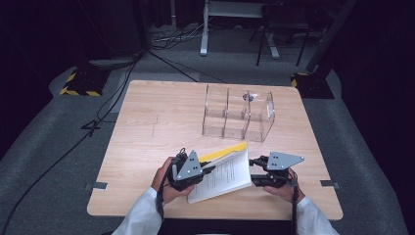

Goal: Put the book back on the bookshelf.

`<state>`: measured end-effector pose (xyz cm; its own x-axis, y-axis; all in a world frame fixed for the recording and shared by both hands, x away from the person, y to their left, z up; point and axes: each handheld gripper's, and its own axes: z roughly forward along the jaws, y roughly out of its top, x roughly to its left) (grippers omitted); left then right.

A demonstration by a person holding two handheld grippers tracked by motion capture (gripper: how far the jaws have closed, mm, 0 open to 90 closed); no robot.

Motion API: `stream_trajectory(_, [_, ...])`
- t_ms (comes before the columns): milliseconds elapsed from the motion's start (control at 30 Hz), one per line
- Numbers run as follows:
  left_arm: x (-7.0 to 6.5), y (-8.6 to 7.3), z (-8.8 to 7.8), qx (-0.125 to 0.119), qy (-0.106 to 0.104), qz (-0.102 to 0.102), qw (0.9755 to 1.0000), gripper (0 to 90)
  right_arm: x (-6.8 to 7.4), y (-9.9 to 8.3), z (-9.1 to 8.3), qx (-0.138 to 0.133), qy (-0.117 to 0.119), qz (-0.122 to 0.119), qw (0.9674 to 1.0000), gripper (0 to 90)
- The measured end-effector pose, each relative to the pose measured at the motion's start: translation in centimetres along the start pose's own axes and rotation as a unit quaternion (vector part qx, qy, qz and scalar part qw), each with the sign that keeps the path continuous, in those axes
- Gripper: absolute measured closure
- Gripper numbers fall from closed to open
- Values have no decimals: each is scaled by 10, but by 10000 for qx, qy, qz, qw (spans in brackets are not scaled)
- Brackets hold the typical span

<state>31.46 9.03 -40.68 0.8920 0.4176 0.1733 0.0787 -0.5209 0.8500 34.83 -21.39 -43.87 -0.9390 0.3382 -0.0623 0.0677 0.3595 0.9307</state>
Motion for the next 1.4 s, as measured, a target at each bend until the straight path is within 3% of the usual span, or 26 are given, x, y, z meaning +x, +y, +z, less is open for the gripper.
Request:
stream_trajectory(233, [-6, 15, 6, -259, -107, 84, 9996, 831, 4, 23, -13, -449, -255, -11, 9987, 590])
stream_trajectory(500, [1, 9, 2, -740, -289, -425, 9959, 814, 10, 53, -24, -586, -424, -382, 9966, 603])
stream_trajectory(567, [1, 5, 0, -809, -318, -525, 9948, 803, 12, 61, -21, -501, -507, -490, 9963, 605])
stream_trajectory(800, [5, -10, -14, -870, -439, -750, 9924, 759, 22, 76, -6, -463, -427, -711, 9955, 610])
stream_trajectory(1000, [7, -23, -27, -753, -508, -821, 9925, 692, 32, 88, 16, -367, -349, -872, 9949, 599])
stream_trajectory(1133, [2, -31, -35, -440, -574, -703, 9949, 651, 37, 88, 25, -298, -282, -914, 9950, 577])
stream_trajectory(1333, [-8, -41, -41, -49, -745, -615, 9953, 543, 44, 83, 37, -157, -144, -928, 9955, 565])
stream_trajectory(1400, [-10, -44, -42, -89, -742, -687, 9948, 502, 46, 82, 41, -115, -142, -934, 9955, 564])
